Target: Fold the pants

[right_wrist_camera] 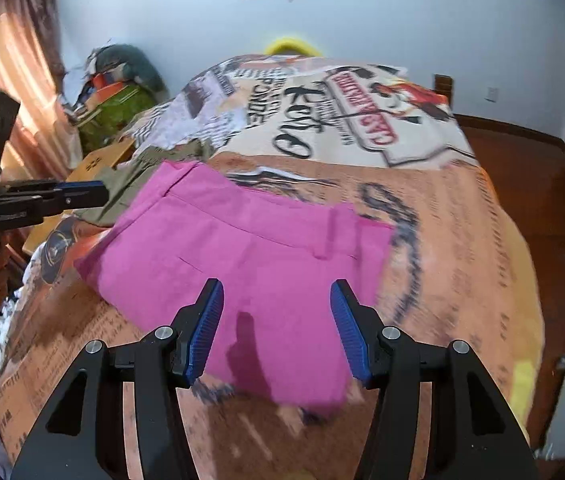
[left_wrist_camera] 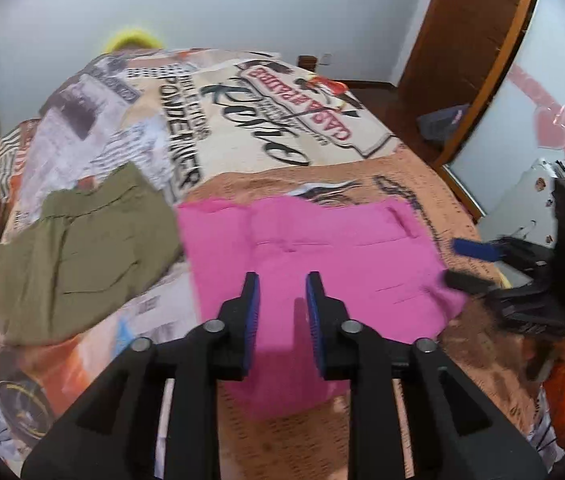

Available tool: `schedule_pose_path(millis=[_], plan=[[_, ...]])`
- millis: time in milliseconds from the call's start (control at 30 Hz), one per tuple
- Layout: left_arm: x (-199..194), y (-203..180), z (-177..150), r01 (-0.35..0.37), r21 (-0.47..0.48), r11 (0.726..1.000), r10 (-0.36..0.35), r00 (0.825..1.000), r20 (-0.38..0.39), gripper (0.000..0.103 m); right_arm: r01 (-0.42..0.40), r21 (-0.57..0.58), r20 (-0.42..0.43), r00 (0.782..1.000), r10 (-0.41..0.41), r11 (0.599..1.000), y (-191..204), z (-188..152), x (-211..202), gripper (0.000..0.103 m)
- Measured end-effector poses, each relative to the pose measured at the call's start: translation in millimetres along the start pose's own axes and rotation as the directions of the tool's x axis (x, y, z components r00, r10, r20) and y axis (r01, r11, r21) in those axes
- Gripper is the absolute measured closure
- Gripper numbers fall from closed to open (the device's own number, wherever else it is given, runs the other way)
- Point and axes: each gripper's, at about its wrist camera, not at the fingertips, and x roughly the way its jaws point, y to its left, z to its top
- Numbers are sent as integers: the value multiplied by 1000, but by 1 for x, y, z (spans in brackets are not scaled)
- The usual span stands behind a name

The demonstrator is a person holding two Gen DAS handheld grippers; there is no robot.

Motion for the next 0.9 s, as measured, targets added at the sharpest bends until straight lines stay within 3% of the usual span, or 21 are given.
schedule_pose_path(millis=[167, 233, 400, 667, 900], plan=[[36, -14, -11, 7, 14, 1000, -6, 997, -82, 72, -35, -18, -86, 996, 33, 999, 9, -9, 33, 51], [49, -12, -21, -43, 34, 998, 47, 993, -105, 71, -49, -7, -93, 995, 48, 999, 6, -12, 35, 52], [34, 19, -35, -42, -18, 999, 40, 994, -104, 62, -21, -21, -105, 994, 19, 1000, -3, -28, 20, 51], [10, 47, -64, -158, -10, 987, 155, 979, -132, 62, 40, 53, -127, 991, -33, 998, -29, -51, -8, 51], [-7, 46, -41, -83, -91, 992, 78, 995, -61, 62, 96, 42, -75, 993, -93, 994, -31, -38, -27, 49]])
